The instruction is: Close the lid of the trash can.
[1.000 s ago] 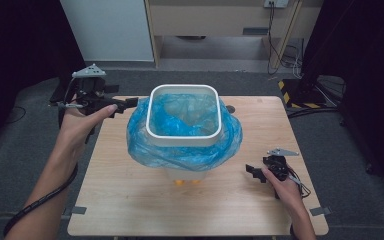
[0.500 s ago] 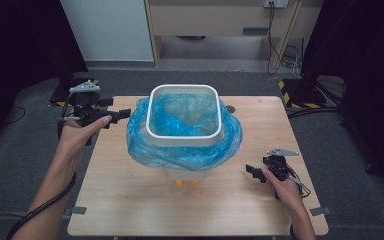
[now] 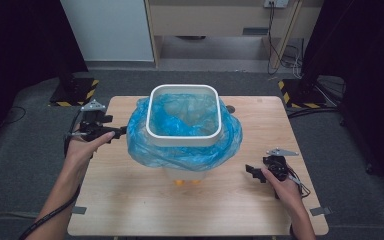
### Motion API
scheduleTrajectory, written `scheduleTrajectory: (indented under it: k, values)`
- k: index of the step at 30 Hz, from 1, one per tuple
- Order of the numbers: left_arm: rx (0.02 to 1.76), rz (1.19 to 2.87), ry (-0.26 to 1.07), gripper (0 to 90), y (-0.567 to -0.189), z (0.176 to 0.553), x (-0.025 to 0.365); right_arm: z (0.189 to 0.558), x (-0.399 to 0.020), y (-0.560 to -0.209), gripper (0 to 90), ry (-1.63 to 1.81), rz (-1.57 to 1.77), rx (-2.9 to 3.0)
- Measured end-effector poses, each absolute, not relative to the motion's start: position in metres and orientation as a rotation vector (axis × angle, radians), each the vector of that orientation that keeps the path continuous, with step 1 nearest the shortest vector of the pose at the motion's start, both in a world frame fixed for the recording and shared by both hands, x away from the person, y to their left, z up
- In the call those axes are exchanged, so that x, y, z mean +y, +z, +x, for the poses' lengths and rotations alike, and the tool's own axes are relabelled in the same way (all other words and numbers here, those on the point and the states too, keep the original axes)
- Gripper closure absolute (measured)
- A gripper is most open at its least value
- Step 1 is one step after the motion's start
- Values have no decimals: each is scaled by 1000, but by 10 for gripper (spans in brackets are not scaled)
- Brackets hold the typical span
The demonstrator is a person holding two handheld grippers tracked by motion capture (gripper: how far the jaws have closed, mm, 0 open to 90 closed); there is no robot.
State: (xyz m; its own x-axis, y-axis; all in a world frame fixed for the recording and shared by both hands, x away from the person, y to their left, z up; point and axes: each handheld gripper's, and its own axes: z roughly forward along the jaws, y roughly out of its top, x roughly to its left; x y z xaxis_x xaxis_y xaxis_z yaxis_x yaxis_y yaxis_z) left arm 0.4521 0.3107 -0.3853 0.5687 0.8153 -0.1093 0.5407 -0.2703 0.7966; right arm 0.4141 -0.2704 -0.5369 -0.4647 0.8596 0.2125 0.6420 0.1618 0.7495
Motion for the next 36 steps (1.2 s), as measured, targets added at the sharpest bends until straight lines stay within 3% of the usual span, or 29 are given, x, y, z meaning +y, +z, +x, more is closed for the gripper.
scheduleTrajectory:
  k: [13, 36]
  values:
    - [1114, 2017, 393, 70, -436, 451, 306, 414, -271, -537, 78, 1198, 1451, 2178]
    - [1141, 2083, 329, 67, -491, 448, 285, 414, -270, -537, 78, 1196, 1454, 2178]
